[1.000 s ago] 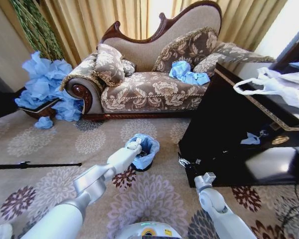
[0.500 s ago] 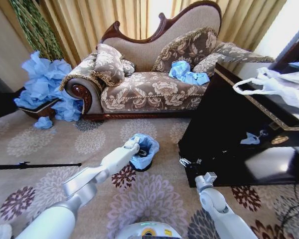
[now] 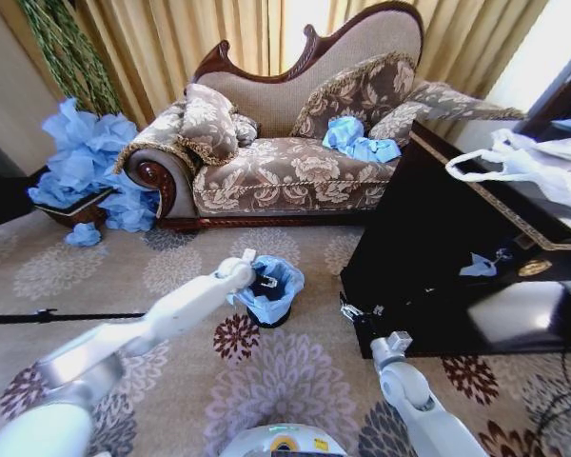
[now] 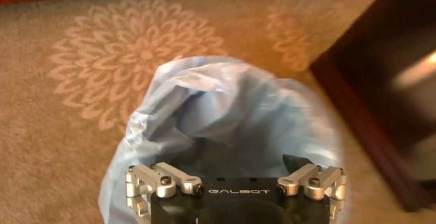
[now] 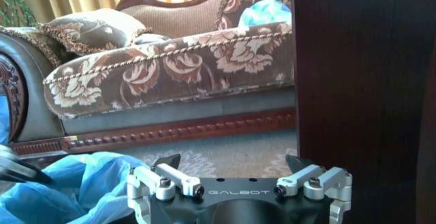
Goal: Place a garbage bag over the trash bin.
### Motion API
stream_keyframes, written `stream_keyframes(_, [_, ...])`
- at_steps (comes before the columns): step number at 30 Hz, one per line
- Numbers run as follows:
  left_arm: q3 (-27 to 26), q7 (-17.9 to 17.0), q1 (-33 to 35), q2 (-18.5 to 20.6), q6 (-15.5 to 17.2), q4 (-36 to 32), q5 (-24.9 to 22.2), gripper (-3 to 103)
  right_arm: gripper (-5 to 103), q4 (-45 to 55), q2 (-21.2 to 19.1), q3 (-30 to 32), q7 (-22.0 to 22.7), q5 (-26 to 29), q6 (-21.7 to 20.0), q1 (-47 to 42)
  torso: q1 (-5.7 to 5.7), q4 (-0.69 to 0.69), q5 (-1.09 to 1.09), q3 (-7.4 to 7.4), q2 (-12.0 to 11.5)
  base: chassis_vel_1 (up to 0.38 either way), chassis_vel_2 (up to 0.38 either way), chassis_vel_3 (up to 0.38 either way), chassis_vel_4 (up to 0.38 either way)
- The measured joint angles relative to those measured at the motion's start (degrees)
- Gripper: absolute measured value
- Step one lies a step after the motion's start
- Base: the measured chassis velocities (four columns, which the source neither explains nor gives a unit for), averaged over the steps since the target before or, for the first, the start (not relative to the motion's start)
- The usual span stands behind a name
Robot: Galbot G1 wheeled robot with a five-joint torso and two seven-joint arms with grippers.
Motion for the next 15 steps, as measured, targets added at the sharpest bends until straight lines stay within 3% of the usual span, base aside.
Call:
stream_keyframes(2, [-5.82,-0.85,4.44,5.02,-0.11,-9.98,-1.45,100,100,1.10,-0.30,0.23,0.57,-0.87,-0.07,-0.66,0.00,-0.01,-0.02,0.00,0.00,0.000,0.000,0.000,0.000])
stream_keyframes(3, [-5.82,-0.85,4.44,5.02,-0.11,-9.98,-1.45,100,100,1.10,-0.30,0.23,0.57,-0.87,-0.07,-0.66,0.00,-0.01,-0.02,0.00,0.00,0.000,0.000,0.000,0.000])
stream_keyframes(4, [-9.94,-0.41,7.34,7.81,-0.62,-14.64,0.16,100,100,1.98,-0.51,0.56,1.02,-1.40,-0.07,-1.31,0.01,-0.03,-0.03,0.00,0.00,0.000,0.000,0.000,0.000])
stream_keyframes(5, [-14.67,1.72,10.81,11.19,-1.30,-18.98,3.60,100,100,3.02,-0.72,0.98,1.45,-1.79,-0.13,-2.07,0.00,-0.02,0.00,0.00,0.00,0.000,0.000,0.000,0.000])
stream_keyframes(6, [-23.40,8.16,17.70,16.98,-2.38,-24.40,12.48,100,100,5.67,-1.05,2.11,1.95,-2.20,-0.30,-4.12,0.00,0.04,0.02,-0.01,0.00,0.000,0.000,0.000,0.000])
stream_keyframes(7, [-23.40,8.16,17.70,16.98,-2.38,-24.40,12.48,100,100,5.67,-1.05,2.11,1.95,-2.20,-0.30,-4.12,0.00,0.04,0.02,-0.01,0.00,0.000,0.000,0.000,0.000])
stream_keyframes(8, [-29.64,12.12,22.94,19.84,-3.26,-26.84,18.35,100,100,7.19,-1.15,3.07,1.90,-2.42,-0.20,-5.63,-0.01,0.08,0.02,-0.02,0.00,0.000,0.000,0.000,0.000])
stream_keyframes(9, [-32.20,13.72,25.47,20.92,-3.94,-27.69,20.79,100,100,8.35,-1.10,4.13,1.65,-2.73,0.17,-7.05,-0.02,0.12,0.06,-0.02,0.01,0.000,0.000,0.000,0.000])
stream_keyframes(10, [-38.23,16.71,32.71,22.87,-7.01,-28.62,26.26,100,100,11.73,0.11,8.38,0.12,-4.73,1.87,-12.13,-0.02,0.12,0.02,-0.02,0.01,0.000,0.000,0.000,0.000])
stream_keyframes(11, [-38.23,16.71,32.71,22.87,-7.01,-28.62,26.26,100,100,11.73,0.11,8.38,0.12,-4.73,1.87,-12.13,-0.02,0.12,0.02,-0.02,0.01,0.000,0.000,0.000,0.000])
stream_keyframes(12, [-43.13,17.43,37.71,22.74,-9.45,-29.62,28.34,100,100,13.33,0.80,9.60,-0.96,-6.02,2.94,-15.43,-0.01,-0.05,-0.11,-0.01,0.01,0.000,0.000,0.000,0.000])
stream_keyframes(13, [-50.53,17.55,44.81,21.45,-12.58,-31.35,30.77,100,100,14.68,1.49,10.17,-1.66,-8.06,4.28,-18.53,0.00,-0.11,-0.07,0.00,0.01,0.000,0.000,0.000,0.000])
stream_keyframes(14, [-50.53,17.55,44.81,21.45,-12.58,-31.35,30.77,100,100,14.68,1.49,10.17,-1.66,-8.06,4.28,-18.53,0.00,-0.11,-0.07,0.00,0.01,0.000,0.000,0.000,0.000])
stream_keyframes(15, [-59.80,17.94,54.01,18.25,-15.25,-34.13,33.22,100,100,16.52,2.40,10.38,-2.23,-10.75,5.61,-21.46,-0.01,-0.08,0.13,-0.01,0.01,-0.035,-0.018,-0.055,-0.043])
